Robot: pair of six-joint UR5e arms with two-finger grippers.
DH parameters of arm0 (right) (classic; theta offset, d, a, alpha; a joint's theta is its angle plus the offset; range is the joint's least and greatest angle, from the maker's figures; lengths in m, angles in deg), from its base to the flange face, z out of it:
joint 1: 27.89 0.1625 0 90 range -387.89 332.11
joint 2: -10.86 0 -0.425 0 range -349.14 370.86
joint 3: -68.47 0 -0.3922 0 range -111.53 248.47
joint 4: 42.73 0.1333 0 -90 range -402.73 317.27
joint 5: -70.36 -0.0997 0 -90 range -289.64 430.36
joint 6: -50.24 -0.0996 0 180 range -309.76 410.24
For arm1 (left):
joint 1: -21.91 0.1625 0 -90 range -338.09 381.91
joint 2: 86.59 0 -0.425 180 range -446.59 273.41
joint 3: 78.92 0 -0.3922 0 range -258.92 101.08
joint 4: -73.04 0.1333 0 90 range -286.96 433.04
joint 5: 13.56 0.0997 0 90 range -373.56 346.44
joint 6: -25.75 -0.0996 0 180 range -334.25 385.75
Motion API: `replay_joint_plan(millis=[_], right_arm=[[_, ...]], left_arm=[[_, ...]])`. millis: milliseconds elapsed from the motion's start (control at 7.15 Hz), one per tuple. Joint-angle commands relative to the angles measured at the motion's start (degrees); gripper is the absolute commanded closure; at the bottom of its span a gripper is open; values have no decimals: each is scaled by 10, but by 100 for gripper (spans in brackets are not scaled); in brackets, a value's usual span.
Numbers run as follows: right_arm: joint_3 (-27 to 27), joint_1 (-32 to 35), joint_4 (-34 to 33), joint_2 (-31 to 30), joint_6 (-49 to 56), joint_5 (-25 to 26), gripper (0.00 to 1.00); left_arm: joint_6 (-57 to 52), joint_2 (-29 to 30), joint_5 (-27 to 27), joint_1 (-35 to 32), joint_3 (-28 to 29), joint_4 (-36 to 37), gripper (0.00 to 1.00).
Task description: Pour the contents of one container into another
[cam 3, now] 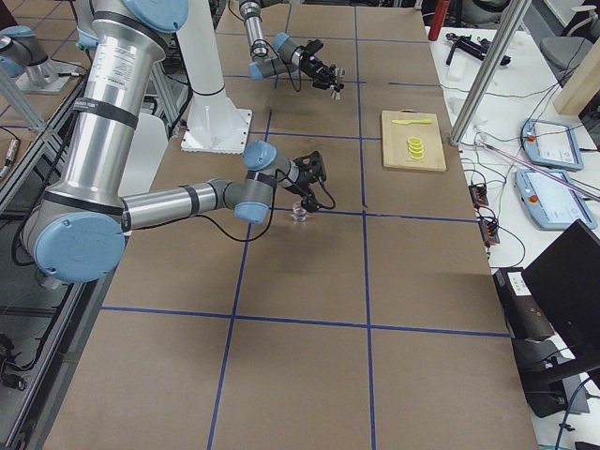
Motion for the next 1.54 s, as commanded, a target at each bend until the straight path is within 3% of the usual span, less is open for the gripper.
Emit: replay_joint_plan(millis=[0, 280, 559, 978, 1398], right_arm=[[8, -180, -3, -21, -35, 277, 0], [8, -286, -34, -24, -48, 460, 0], [4, -349, -96, -25, -161, 565, 1], [-52, -391, -124, -25, -245, 633, 1], [-88, -394, -125, -10, -274, 655, 3]], left_arm=[[-4, 5, -16, -4, 13, 2, 100], [-4, 12, -23, -5, 19, 2, 100], [-4, 13, -23, -5, 23, 2, 100], [-4, 13, -22, -7, 27, 2, 100], [-3, 14, -22, -7, 27, 2, 100]])
